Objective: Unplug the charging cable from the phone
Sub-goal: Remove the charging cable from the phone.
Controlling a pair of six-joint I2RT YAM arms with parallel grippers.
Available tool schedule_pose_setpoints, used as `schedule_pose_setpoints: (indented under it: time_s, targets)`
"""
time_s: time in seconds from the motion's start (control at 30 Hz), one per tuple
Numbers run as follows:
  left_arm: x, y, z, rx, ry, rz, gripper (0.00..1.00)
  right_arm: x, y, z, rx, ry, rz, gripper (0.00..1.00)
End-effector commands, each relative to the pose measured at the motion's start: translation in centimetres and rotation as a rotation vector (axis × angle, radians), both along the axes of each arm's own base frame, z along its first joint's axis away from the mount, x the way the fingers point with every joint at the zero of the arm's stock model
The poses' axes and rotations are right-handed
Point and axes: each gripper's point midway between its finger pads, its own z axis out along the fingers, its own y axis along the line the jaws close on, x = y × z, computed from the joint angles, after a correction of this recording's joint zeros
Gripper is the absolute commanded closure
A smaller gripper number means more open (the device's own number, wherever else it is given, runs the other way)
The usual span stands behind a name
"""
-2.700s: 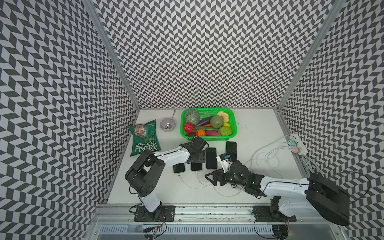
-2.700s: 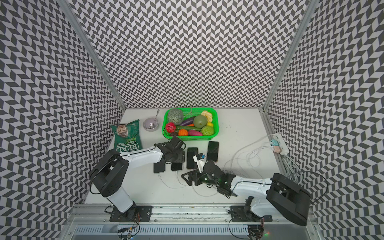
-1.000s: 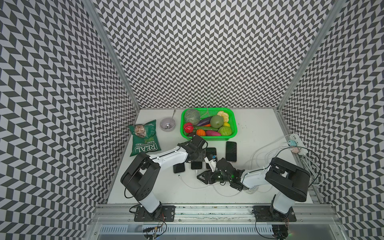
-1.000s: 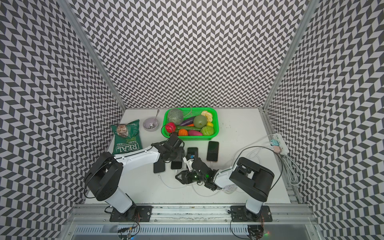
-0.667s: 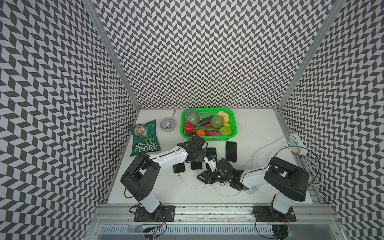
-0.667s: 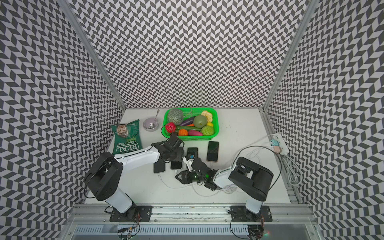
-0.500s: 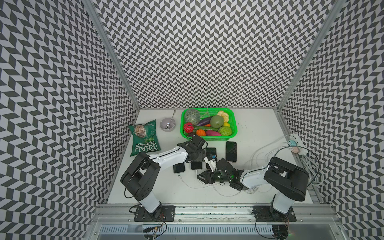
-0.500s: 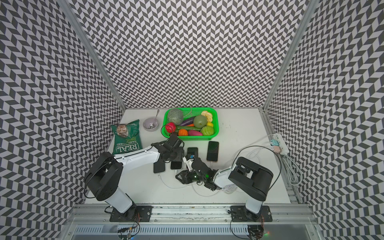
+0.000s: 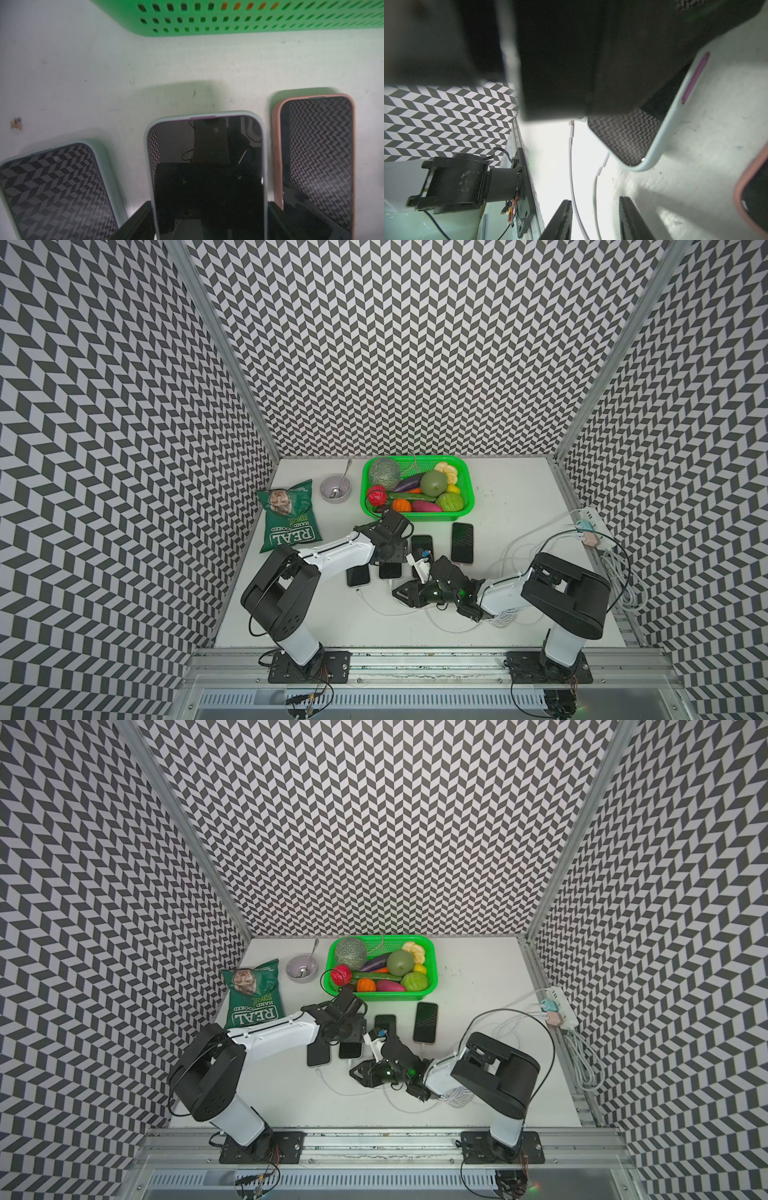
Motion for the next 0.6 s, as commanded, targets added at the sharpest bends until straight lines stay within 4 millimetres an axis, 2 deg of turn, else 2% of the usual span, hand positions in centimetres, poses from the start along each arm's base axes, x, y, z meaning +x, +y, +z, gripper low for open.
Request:
schedule_pose_setpoints:
  time_s: [0.0, 0.23, 0.57]
  targets:
    - [0.9, -2.9, 3.5, -0.125, -0.076, -0.045, 1.00, -0.7, 1.4, 0.1, 0.019, 0.010, 0.043, 0.62]
    - [0.9, -2.9, 3.5, -0.125, -0.077, -0.036, 1.00, -0.6, 1.2, 0.0, 0.010, 0.007, 0.026, 0.64]
    - [1.2, -2.1, 3.3, -0.106, -0.078, 0.012, 1.00, -0.2, -0.2, 0.6, 0.011, -0.020, -0.036, 0.64]
